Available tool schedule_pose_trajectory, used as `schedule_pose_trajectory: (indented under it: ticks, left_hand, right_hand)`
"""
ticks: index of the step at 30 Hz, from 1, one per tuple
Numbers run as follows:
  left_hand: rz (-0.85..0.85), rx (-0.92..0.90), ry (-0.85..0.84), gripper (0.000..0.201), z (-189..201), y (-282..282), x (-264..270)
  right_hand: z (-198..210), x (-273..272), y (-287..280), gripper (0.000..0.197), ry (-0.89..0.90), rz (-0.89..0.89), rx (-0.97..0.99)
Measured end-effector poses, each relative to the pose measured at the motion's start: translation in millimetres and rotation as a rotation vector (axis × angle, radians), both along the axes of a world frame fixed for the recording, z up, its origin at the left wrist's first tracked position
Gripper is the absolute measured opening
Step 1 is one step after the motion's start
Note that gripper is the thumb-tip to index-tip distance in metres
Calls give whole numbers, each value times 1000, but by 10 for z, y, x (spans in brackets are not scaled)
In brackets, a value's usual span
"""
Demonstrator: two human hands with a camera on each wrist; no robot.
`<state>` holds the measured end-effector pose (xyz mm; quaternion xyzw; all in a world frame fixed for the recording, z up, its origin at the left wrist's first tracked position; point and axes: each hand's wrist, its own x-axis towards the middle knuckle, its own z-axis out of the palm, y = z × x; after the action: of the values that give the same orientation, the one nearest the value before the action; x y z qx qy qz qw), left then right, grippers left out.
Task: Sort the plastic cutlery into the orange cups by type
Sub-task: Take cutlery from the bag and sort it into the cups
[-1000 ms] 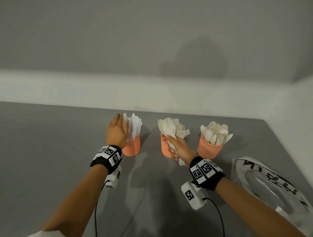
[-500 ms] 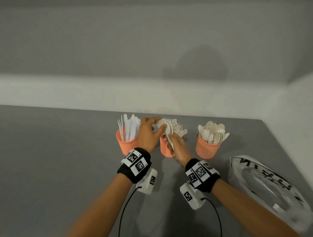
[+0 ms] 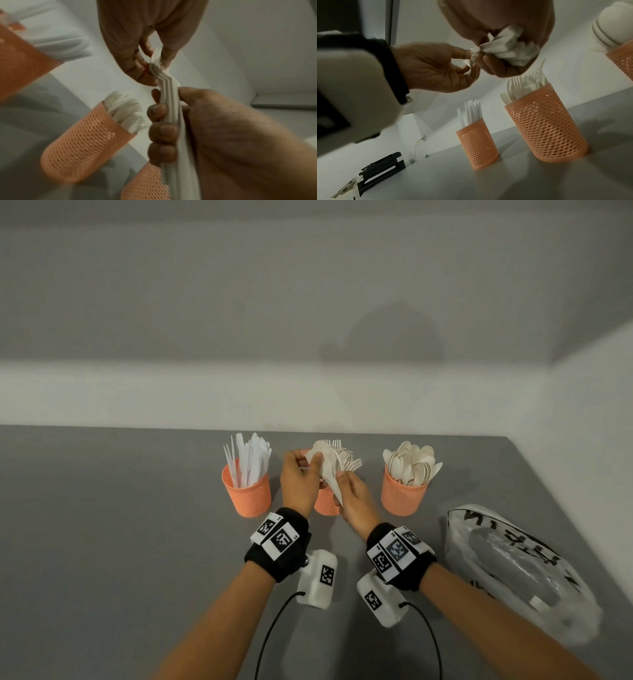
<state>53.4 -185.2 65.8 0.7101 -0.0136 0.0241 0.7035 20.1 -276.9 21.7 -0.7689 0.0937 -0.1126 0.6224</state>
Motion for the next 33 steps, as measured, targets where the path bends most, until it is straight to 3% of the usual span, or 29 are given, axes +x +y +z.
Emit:
schedule_pose_trajectory:
  ticks: [5, 7, 10, 16, 19, 23, 29, 33]
  left_hand:
    - [-71, -68, 210, 27, -109, -100, -116]
    - [-103, -42, 221, 17, -124, -137, -185]
    - [-121, -23, 224, 22, -143, -175, -208]
    - [-147, -212, 355, 23, -191, -201, -268]
    - [-189, -294, 390, 18, -181, -206, -311]
    - [-226, -305, 374, 19, -175, -250, -317]
    - [21, -389, 233, 18, -69, -206, -189]
    - [21, -223, 157, 9, -24, -224, -189]
  right_hand:
    - [97, -117, -2, 24, -5, -51, -74]
    - [119, -150, -28, 21, -9, -70, -134]
    - [74, -159, -76, 23, 4, -114, -175]
    - [65, -173, -131, 11, 34, -160, -116]
    - [86, -201, -176, 14, 52, -140, -108]
    - [121, -244, -212, 15, 85, -110, -147]
    - [132, -297, -358, 21, 51, -169, -300]
    - [222, -357, -452, 31, 44, -226, -572]
